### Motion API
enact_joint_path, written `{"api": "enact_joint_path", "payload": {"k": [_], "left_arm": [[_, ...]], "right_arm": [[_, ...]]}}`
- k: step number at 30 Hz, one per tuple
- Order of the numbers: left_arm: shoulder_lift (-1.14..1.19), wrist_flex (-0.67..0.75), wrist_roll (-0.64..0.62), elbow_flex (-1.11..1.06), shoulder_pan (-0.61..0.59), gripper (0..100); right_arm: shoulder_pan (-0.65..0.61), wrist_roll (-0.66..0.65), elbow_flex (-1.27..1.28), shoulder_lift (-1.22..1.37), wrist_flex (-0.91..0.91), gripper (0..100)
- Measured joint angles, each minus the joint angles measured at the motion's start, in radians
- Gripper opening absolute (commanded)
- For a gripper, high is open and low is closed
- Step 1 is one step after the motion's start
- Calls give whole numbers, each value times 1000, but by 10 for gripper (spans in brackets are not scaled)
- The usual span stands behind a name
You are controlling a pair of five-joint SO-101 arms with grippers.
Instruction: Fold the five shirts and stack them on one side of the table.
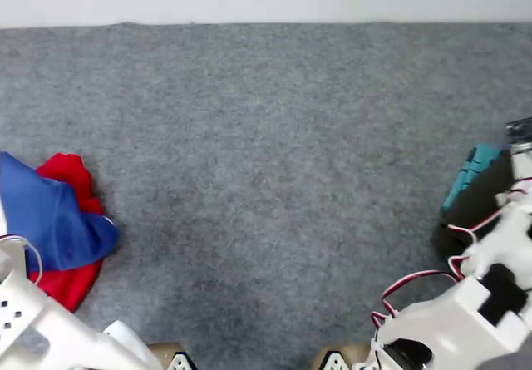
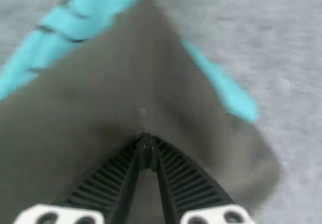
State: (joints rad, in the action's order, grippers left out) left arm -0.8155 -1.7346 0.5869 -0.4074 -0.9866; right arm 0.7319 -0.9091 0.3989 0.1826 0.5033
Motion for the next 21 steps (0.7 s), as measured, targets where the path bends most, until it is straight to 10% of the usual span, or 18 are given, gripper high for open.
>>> {"api": "enact_joint_path", "payload": {"k": [10, 21], "left_arm": [[0, 0, 0, 0, 0, 15], [0, 0, 0, -48, 49, 135]], "right_arm": [[-41, 78, 127, -166, 103, 9], [-224, 324, 127, -580, 683, 9]]}}
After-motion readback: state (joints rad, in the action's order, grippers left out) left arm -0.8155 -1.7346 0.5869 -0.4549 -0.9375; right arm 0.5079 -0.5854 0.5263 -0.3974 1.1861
